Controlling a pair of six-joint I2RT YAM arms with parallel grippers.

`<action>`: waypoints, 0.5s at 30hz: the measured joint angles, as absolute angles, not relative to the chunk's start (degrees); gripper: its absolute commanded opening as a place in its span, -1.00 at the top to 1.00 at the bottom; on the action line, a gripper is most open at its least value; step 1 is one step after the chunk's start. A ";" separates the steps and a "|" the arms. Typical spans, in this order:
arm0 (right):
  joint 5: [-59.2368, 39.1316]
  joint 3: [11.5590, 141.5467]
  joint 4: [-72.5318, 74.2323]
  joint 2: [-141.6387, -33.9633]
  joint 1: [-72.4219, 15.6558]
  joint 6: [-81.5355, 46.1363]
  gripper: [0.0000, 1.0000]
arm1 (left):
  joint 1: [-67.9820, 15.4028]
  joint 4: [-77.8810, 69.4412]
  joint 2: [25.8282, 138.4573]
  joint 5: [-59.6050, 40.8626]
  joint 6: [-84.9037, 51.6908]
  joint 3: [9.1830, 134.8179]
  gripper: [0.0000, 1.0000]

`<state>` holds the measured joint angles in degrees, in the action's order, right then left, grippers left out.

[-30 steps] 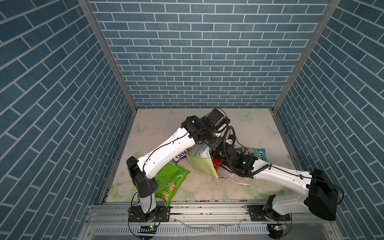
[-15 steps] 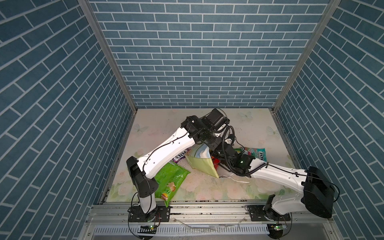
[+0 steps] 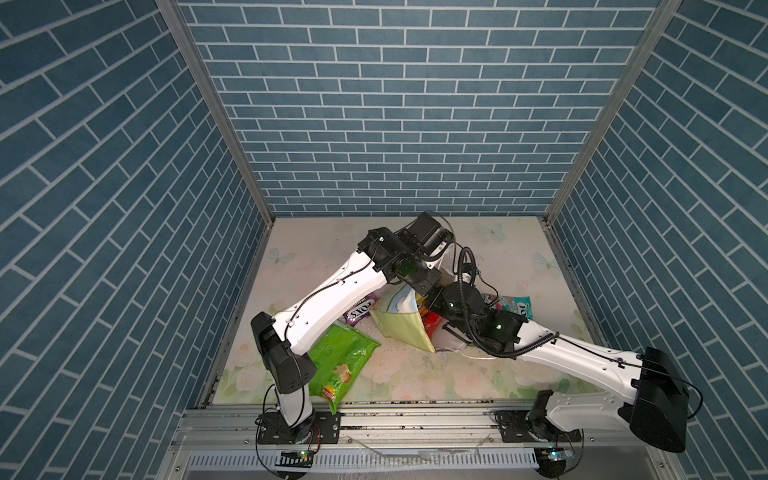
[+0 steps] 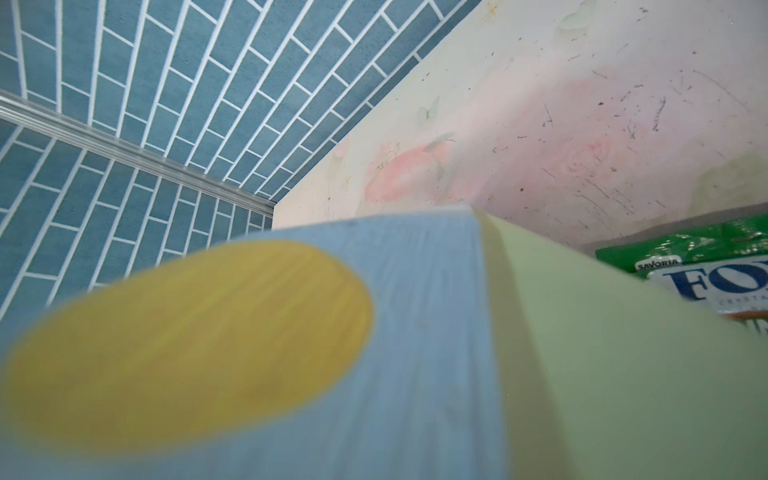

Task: Take the snacks out of the paper bag
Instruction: 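Push the right gripper deeper into the bag toward the red and orange packs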

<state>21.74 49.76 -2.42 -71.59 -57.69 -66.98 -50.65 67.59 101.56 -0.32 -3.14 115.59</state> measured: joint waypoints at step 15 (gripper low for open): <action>20.23 49.80 -9.30 -64.82 -57.69 -62.37 1.00 | -48.86 66.46 101.56 -0.27 -2.79 115.57 0.70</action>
